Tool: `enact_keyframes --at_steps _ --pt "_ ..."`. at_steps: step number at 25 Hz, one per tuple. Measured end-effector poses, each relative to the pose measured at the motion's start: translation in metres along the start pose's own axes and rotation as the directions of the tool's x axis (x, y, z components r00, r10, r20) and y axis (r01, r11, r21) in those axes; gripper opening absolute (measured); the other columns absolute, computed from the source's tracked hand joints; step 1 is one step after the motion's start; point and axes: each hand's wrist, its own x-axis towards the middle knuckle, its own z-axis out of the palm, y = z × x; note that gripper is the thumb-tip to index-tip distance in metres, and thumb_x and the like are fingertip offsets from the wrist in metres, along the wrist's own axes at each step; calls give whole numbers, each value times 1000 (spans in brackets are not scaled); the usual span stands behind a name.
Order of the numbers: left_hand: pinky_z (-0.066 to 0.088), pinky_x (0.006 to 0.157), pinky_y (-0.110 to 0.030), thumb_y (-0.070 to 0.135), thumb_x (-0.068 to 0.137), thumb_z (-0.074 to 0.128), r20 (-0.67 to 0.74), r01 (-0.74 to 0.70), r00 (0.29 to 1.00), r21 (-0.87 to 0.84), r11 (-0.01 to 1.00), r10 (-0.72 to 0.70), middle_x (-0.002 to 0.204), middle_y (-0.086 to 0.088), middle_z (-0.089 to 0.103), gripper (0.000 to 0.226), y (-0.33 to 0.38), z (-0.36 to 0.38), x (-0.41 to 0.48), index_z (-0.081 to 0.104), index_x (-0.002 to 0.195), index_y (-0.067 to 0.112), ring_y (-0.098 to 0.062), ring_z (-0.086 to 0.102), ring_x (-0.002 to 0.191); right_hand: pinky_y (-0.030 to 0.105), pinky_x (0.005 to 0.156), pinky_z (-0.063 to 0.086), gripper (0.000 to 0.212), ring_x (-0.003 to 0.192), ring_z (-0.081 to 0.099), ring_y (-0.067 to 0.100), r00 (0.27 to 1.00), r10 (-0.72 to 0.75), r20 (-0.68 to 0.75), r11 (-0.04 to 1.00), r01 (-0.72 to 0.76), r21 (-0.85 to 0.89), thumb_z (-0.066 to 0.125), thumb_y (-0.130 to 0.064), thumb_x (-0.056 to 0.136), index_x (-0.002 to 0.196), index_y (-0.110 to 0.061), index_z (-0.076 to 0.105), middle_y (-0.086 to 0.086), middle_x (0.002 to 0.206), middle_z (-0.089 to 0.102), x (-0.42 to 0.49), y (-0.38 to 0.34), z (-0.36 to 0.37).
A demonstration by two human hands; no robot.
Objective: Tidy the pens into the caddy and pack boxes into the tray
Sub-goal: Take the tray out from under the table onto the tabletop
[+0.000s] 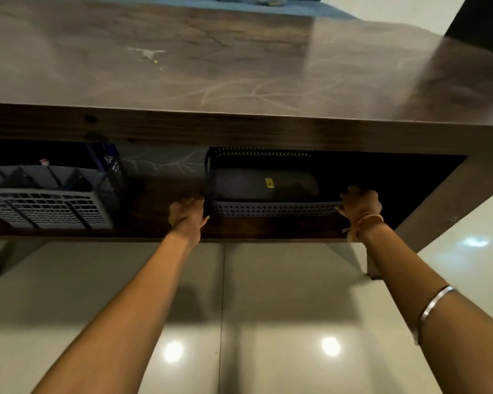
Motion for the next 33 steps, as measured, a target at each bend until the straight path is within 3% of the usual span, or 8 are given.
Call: enact_keyframes --at_steps 3,7,10,14,24,28,33 --pt "52 91 -35 23 88 60 -8 -45 999 68 997 45 137 -11 50 45 2 2 13 48 128 8 -27 52 122 42 106 38 42 126 45 42 991 -20 -129 990 2 -140 56 -24 89 128 -9 55 19 138 49 18 -4 -7" --pt "51 85 -38 23 86 62 130 -83 989 108 991 69 138 -15 47 49 1 11 31 44 130 12 -32 49 124 43 103 41 58 125 47 43 996 -11 -90 994 1 -110 56 -37 89 135 -3 46 25 137 49 34 13 12" --pt "51 86 -41 17 90 57 217 -109 973 124 986 80 137 -16 48 39 -8 18 39 46 127 10 -36 50 123 43 99 43 53 122 49 43 994 22 -108 994 -33 -106 54 -30 91 133 2 47 27 135 49 41 26 21" --pt "52 93 -50 7 91 50 164 -196 973 200 960 164 136 -17 51 35 -14 15 48 51 126 8 -39 52 123 50 100 46 47 120 51 46 985 41 -168 994 -58 -98 55 -21 90 129 6 49 29 135 48 32 24 28" --pt "54 83 -44 5 93 48 83 -31 996 232 972 12 137 -12 51 35 14 -58 -39 52 127 8 -35 53 122 52 96 50 43 113 56 47 978 180 -107 977 -190 -96 58 -13 82 119 7 55 26 122 56 -84 -2 -23" --pt "53 89 -47 4 93 48 54 54 996 297 953 -73 139 -14 49 41 37 -105 -107 44 134 4 -37 54 120 52 96 49 40 112 56 45 968 230 -99 947 -247 -208 59 -18 85 115 9 56 25 120 55 -155 -28 -60" --pt "52 89 -48 2 94 46 123 97 979 411 907 -161 127 -21 57 27 84 -156 -194 54 119 -5 -36 56 118 53 83 56 41 97 64 43 949 308 -70 905 -315 -286 63 -23 74 105 4 63 24 111 65 -222 -67 -114"
